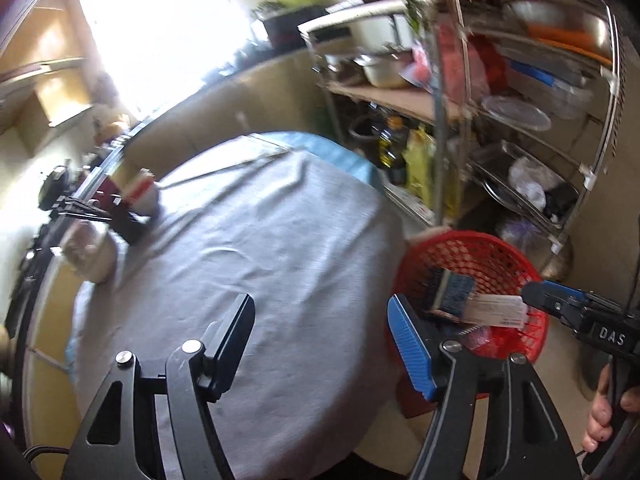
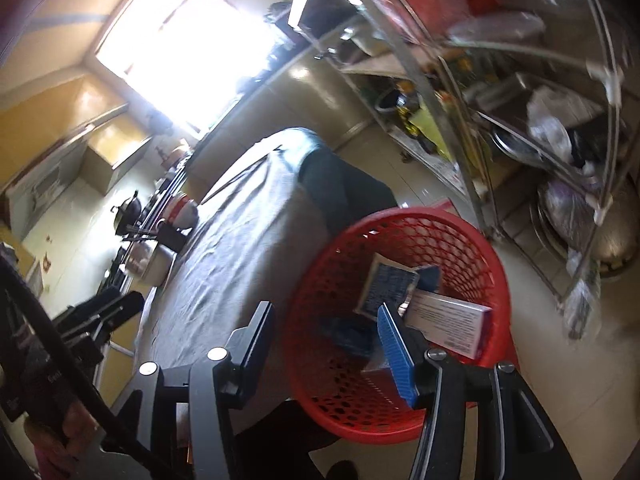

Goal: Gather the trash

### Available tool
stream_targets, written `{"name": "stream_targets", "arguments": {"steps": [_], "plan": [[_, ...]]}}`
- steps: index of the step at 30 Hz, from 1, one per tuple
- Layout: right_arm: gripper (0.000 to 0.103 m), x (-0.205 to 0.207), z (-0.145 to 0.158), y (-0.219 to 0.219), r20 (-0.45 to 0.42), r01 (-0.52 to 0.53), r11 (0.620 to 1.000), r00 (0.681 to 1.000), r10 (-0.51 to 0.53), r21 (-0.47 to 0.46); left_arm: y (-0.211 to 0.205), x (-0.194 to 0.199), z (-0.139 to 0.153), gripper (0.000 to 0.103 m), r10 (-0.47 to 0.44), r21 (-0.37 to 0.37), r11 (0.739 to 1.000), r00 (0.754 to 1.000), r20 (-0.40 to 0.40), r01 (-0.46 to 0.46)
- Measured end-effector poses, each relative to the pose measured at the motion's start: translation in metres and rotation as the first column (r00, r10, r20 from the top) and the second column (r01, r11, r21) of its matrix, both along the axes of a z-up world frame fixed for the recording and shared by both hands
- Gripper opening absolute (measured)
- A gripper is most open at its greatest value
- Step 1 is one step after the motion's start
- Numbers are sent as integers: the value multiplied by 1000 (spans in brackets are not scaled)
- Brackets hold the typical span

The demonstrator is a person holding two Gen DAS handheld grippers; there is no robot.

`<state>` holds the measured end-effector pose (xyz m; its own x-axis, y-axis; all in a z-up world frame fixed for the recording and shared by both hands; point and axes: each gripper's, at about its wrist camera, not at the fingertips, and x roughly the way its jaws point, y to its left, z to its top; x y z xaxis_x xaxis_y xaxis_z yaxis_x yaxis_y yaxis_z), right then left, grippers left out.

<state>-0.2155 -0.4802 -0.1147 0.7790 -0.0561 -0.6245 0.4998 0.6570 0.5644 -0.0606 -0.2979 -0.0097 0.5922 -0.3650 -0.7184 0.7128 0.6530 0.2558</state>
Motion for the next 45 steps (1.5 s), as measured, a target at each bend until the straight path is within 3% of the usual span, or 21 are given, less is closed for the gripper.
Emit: {"name": "stream_targets", "arguments": {"steps": [5, 9, 19, 28, 45], "plan": [[63, 9, 27, 29, 9, -41, 995, 999, 42, -91, 38, 4, 25, 73, 76, -47, 996, 996, 52, -74], [64, 18, 43, 51, 8, -76, 986, 997, 78, -148, 70, 11, 40, 83, 152, -98, 985, 985, 77, -144], [66, 45, 69, 107, -16, -171, 947, 985, 174, -272, 135, 19, 55, 84, 280, -167, 951, 952, 121, -259], [66, 73, 93, 156, -15, -266, 894, 960, 280, -359, 193, 25, 70, 86, 389, -240, 904, 913, 126, -353], [69, 98, 150, 243, 3, -303, 785, 932, 362, -541, 288, 33, 76, 90, 535, -328, 813, 840, 91, -482]]}}
